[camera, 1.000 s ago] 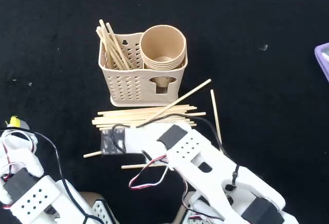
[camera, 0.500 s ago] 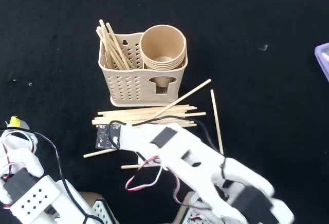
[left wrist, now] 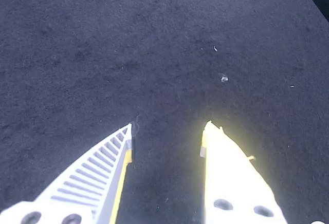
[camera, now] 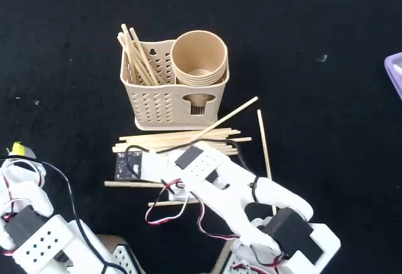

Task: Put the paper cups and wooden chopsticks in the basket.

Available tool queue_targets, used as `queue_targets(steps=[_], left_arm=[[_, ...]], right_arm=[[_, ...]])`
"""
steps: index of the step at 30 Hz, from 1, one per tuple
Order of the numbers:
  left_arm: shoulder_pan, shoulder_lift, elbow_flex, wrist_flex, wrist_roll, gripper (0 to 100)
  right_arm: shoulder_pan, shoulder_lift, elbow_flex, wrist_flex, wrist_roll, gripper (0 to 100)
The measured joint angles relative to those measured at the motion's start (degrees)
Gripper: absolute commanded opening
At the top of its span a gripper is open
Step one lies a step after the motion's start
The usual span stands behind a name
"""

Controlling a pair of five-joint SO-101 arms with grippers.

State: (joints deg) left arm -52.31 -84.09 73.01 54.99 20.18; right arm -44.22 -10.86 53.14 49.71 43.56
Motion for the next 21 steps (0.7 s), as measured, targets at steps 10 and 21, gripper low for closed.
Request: queue_targets(steps=[10, 21], left_arm=[[0.00, 0.00, 0.00, 0.00, 0.00, 22], [0.00, 0.00, 0.00, 0.00, 0.00, 22]], right_arm=[[4.57, -21.10, 4.13, 14.95, 3.25, 1.1], [4.57, -25.14, 15.65, 12.31, 3.69, 18.6]])
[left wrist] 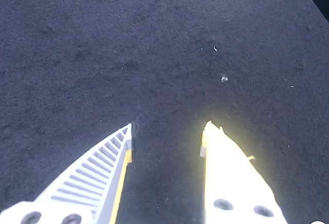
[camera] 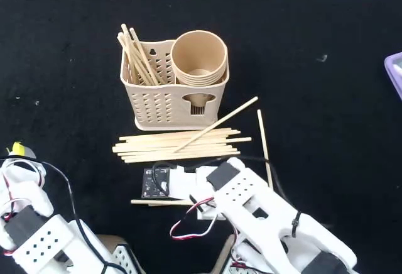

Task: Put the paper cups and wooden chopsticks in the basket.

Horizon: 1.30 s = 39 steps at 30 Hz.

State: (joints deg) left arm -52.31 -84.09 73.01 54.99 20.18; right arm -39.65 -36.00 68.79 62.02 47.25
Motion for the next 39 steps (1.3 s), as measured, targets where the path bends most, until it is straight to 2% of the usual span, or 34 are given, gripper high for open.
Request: queue_targets(steps=[12, 17, 23, 29, 39], left_arm=[[0.00, 0.00, 0.00, 0.00, 0.00, 22], [0.00, 0.00, 0.00, 0.00, 0.00, 22], [0.00, 0.00, 0.00, 0.00, 0.00, 22], [0.00, 0.00, 0.00, 0.00, 0.00, 22], [0.00, 0.00, 0.00, 0.00, 0.00, 22]], right_arm=[[0.00, 0.00, 2.02, -2.29, 0.18, 17.8], [0.00, 0.00, 2.20, -2.29, 0.18, 24.6], [0.00, 0.00, 2.20, -2.20, 0.18, 23.4], [0.00, 0.00, -1.32, 3.87, 0.18, 23.7], [-2.29, 0.00, 3.78, -1.23, -2.99, 23.7]])
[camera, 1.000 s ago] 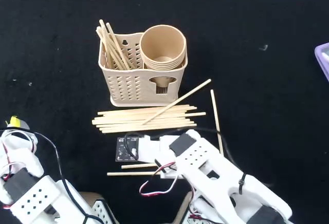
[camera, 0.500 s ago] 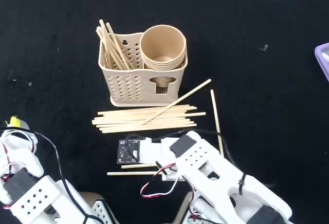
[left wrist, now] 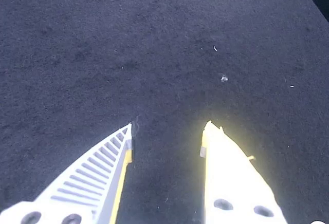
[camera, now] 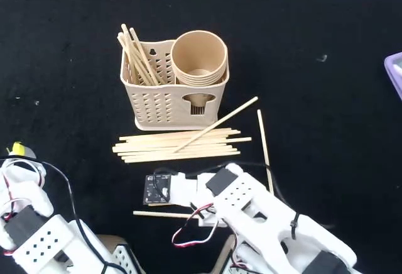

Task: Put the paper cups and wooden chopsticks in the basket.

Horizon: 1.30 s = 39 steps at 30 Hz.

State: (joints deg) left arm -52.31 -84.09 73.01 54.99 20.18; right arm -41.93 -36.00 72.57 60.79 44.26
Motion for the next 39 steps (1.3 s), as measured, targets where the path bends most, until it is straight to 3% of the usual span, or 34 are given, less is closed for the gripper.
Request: queue_targets(steps=[8, 18, 27, 39], left_arm=[[0.00, 0.00, 0.00, 0.00, 0.00, 22], [0.00, 0.00, 0.00, 0.00, 0.00, 22], [0.00, 0.00, 0.00, 0.00, 0.00, 22], [0.00, 0.00, 0.00, 0.00, 0.00, 22]], right_arm=[[-0.18, 0.00, -0.70, 0.26, -0.62, 23.4], [-2.90, -5.80, -8.00, 11.96, -4.57, 23.7], [-5.80, -5.54, 1.23, 1.76, -6.33, 23.7], [-3.16, 7.74, -3.52, -3.96, -6.86, 22.8]])
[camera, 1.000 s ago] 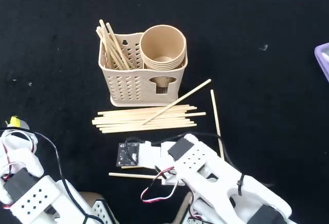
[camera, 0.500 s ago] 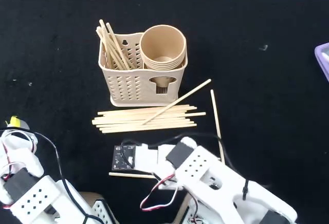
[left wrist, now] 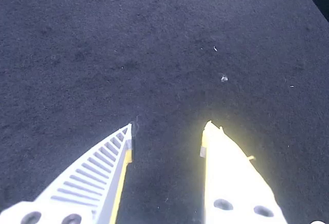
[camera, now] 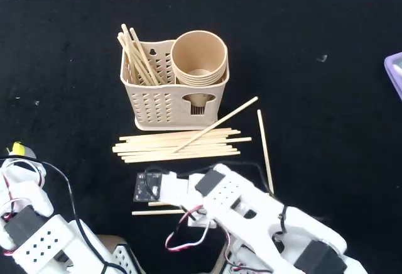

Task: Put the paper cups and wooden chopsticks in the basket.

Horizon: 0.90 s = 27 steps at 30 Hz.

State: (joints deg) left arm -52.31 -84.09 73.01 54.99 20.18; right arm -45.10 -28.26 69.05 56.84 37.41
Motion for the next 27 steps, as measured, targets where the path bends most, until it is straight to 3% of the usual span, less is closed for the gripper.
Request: queue_targets(steps=[6, 16, 22, 27], left_arm=[[0.00, 0.00, 0.00, 0.00, 0.00, 22], [0.00, 0.00, 0.00, 0.00, 0.00, 22], [0.00, 0.00, 0.00, 0.00, 0.00, 22], [0.00, 0.00, 0.00, 0.00, 0.00, 22]], right_arm=[[1.41, 0.09, -0.26, -0.53, 3.60, 0.9], [2.46, -0.62, -1.58, 3.52, 4.48, 1.1], [9.41, -13.54, -12.66, 16.09, 4.57, 1.1], [12.48, -27.34, -21.54, 18.11, 3.08, 1.1]])
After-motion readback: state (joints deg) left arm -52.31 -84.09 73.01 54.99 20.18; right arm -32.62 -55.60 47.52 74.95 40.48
